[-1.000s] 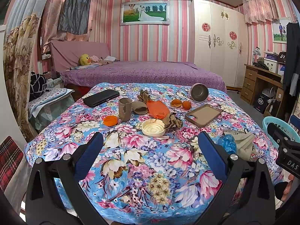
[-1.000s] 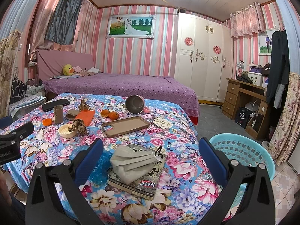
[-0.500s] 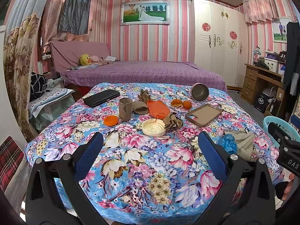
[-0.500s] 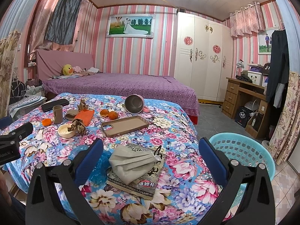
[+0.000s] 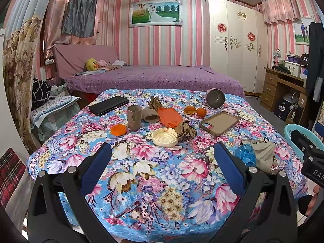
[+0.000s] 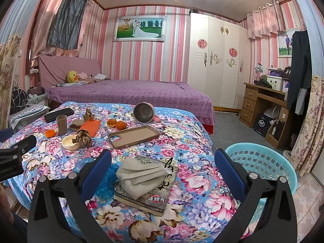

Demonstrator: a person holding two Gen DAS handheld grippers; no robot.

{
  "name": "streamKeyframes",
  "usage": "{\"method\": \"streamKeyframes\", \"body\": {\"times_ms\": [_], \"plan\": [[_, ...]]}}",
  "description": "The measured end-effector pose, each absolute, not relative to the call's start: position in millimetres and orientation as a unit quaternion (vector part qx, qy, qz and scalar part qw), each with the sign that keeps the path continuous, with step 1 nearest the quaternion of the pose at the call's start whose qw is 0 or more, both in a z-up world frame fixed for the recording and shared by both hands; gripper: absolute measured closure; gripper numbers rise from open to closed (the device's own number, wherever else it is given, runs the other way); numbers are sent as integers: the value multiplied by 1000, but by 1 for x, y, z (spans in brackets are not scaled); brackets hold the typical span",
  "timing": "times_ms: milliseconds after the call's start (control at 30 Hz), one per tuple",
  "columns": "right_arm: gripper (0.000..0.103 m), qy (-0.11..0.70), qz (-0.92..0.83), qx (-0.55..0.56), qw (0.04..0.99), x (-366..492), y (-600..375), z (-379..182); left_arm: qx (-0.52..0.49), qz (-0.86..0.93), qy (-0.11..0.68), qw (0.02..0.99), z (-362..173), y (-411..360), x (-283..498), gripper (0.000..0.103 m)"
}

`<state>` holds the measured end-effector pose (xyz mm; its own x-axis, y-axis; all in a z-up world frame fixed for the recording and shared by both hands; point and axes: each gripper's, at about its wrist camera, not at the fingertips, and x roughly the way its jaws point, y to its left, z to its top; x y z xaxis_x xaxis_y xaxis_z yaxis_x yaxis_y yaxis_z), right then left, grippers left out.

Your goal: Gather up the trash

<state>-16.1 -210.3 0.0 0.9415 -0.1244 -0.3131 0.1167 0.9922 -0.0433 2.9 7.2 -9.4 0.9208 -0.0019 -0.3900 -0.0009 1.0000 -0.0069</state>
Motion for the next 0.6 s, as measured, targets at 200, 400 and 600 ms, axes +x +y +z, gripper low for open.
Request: {"method": "streamKeyframes", "body": {"times_ms": [200, 400, 600], "plan": [[4, 157, -59, 7, 986, -16, -221, 7, 4, 3, 195, 981, -3, 4, 6, 5], [4, 155, -63, 16, 986, -8, -234, 25, 0, 1, 186, 983, 18, 4, 14, 5], [4, 155, -81, 26, 984, 11, -256, 49, -1, -19, 176, 984, 35, -6, 36, 5]]}}
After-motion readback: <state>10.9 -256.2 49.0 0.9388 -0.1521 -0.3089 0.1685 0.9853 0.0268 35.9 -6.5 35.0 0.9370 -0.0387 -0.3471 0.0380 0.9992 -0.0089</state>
